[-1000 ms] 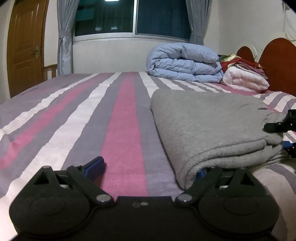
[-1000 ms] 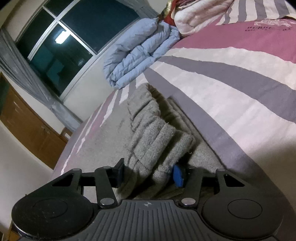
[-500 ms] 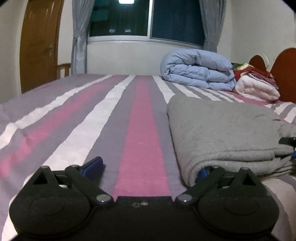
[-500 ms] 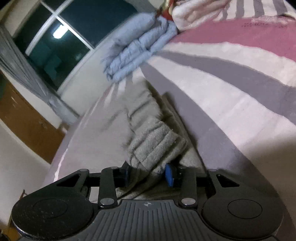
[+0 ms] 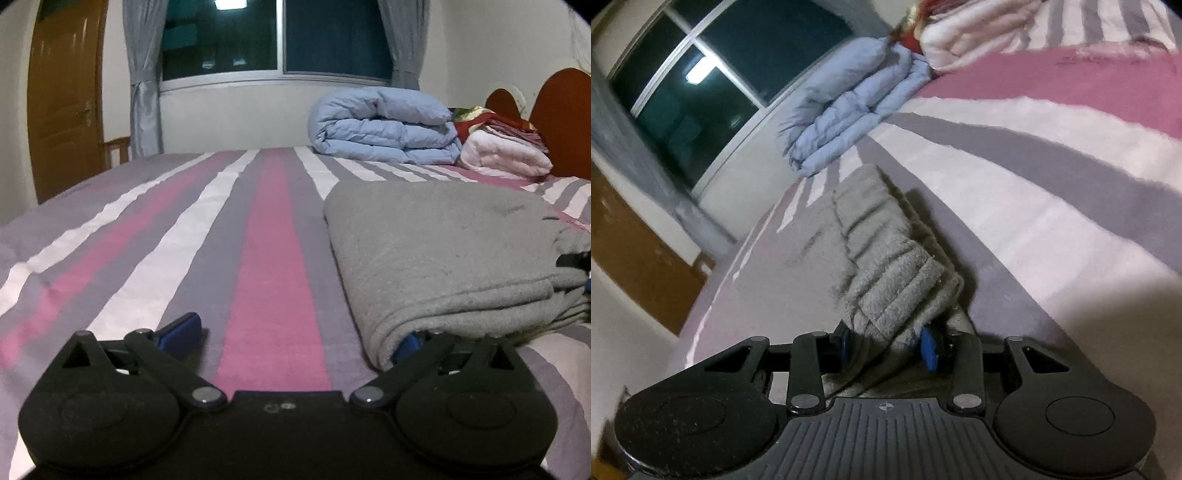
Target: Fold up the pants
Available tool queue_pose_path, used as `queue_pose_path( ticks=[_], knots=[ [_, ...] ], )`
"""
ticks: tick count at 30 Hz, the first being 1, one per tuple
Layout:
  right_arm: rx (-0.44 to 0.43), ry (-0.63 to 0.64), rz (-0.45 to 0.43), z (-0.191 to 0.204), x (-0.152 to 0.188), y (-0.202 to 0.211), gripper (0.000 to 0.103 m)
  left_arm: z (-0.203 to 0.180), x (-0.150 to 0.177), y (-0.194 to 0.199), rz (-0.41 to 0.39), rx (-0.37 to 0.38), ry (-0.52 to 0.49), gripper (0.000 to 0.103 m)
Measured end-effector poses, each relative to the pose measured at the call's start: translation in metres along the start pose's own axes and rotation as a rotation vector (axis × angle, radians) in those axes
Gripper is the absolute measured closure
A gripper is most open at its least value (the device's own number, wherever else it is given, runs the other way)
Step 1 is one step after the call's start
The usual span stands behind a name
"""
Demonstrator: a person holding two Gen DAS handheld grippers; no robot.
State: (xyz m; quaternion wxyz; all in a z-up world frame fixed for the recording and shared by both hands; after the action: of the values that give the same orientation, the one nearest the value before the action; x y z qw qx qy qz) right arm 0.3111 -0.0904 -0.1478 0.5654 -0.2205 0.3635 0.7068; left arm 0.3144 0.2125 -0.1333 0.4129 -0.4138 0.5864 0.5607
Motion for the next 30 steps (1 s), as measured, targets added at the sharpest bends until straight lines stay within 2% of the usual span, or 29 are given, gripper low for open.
queue_pose_path(
  ticks=[3,7,9,11,13,17,18,20,23,25,28,30],
  knots=[
    [-0.023,0.019,0.019,0.001,0.001,0.002,0.064,0.004,0.001,0.0,0.012,0.01,0.022,0.007],
    [-0.036,-0.021,0.032,-0.004,0.003,-0.001,0.063,0.001,0.004,0.011,0.037,0.022,-0.022,0.008],
    [-0.051,-0.034,0.05,-0.008,-0.006,0.0,0.058,0.005,0.006,0.024,0.064,0.029,-0.044,0.005],
    [-0.056,-0.043,0.048,-0.006,-0.015,0.001,0.053,0.013,0.005,0.037,0.08,0.008,-0.036,0.008],
    [-0.048,-0.045,0.022,-0.007,-0.022,0.013,0.051,0.027,-0.003,0.052,0.031,0.002,-0.008,0.007],
    [-0.04,-0.002,-0.149,-0.002,-0.041,0.058,0.049,0.039,-0.024,0.067,-0.088,0.028,0.015,0.007],
    [-0.065,0.021,-0.181,0.004,-0.045,0.063,0.049,0.036,-0.031,0.062,-0.1,0.039,0.009,0.007],
    [-0.109,0.075,-0.188,0.019,-0.048,0.061,0.049,0.024,-0.046,0.046,-0.11,0.058,-0.014,0.007],
    [-0.122,0.143,-0.155,0.035,-0.043,0.041,0.049,-0.003,-0.064,0.013,-0.093,0.102,-0.044,0.006],
    [-0.045,0.237,-0.109,0.037,-0.033,0.019,0.048,-0.014,-0.062,-0.016,-0.041,0.112,-0.041,0.006],
    [0.071,0.348,-0.042,0.028,-0.019,-0.007,0.049,-0.015,-0.033,-0.055,0.109,0.127,-0.044,0.006],
    [0.11,0.391,-0.025,0.026,-0.02,-0.009,0.044,-0.001,-0.029,-0.06,0.123,0.142,0.031,0.006]
  ],
)
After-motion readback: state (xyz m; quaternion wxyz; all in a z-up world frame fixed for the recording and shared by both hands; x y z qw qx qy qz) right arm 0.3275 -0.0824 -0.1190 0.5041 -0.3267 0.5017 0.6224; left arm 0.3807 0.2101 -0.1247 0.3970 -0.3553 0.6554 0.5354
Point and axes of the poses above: each gripper's, at about its wrist camera, not at the fingertips, and y roughly against the way its jaws point, z to its left, x to its underside, the point moved 3 cm from there along -y, roughly the way its jaws point, and after that the axes turned 12 degrees about -z, right-handed, at the moved point
